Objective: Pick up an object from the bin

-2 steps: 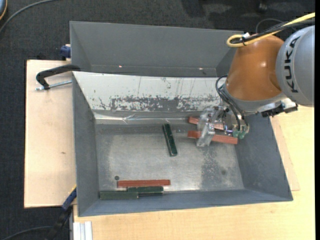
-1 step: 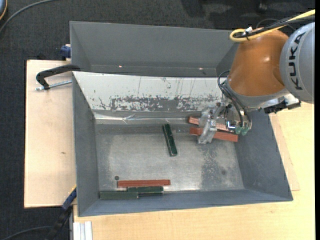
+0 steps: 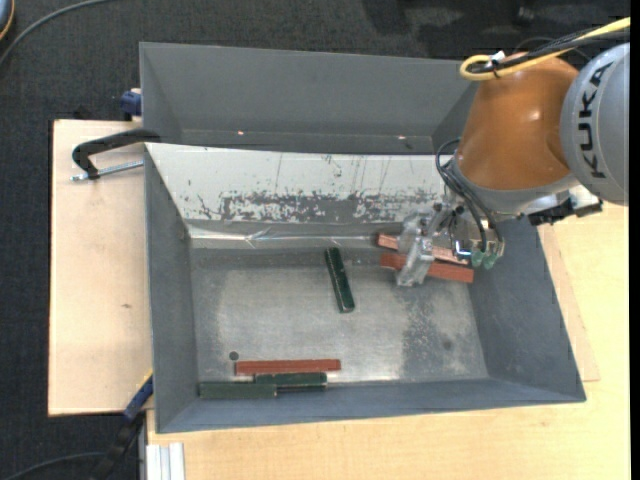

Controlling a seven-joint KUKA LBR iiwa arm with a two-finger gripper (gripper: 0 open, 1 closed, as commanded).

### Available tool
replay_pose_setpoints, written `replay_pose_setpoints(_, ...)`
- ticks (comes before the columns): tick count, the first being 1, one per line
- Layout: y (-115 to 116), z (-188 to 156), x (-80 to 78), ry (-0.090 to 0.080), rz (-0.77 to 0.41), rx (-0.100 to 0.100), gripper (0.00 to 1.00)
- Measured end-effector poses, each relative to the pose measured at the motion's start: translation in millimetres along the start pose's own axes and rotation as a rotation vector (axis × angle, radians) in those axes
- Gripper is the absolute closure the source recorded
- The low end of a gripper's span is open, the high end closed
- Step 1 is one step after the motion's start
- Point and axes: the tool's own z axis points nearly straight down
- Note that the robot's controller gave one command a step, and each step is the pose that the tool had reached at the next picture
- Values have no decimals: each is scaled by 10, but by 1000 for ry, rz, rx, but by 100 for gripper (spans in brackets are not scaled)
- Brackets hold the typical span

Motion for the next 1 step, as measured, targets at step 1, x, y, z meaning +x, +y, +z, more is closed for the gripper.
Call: replay_pose_setpoints(1, 5, -129, -18, -2, 0, 0, 100)
